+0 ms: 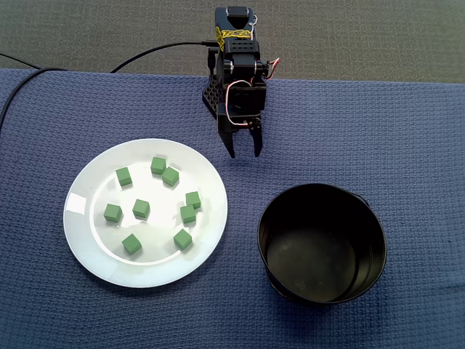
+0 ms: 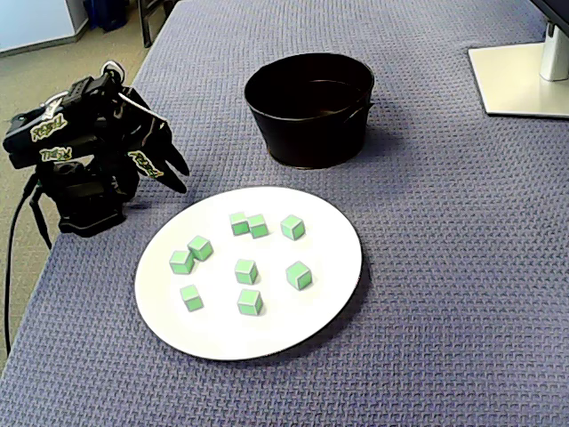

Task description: Pick up the items on the white plate and put them in the black container.

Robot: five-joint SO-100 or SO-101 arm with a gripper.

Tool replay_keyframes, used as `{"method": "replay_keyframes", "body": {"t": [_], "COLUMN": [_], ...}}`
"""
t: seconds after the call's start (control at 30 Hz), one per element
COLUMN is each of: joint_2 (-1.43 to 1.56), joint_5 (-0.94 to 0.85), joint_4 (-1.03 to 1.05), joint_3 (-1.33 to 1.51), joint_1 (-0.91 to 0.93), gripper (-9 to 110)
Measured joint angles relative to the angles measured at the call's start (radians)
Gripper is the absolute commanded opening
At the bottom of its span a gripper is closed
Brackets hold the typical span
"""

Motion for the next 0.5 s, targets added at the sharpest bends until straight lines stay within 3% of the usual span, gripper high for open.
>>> {"method": "replay_keyframes", "body": {"t": [0.1, 0.23, 0.5], "joint_2": [-0.032, -0.270, -0.433], "joint_5": [0.035, 0.227, 0.298], "joint_4": [0.003, 0.097, 0.152], "joint_3": [-0.023, -0.221, -0.339], "joint_1": [0.034, 0.124, 0.164], "gripper": [8, 11, 13]}}
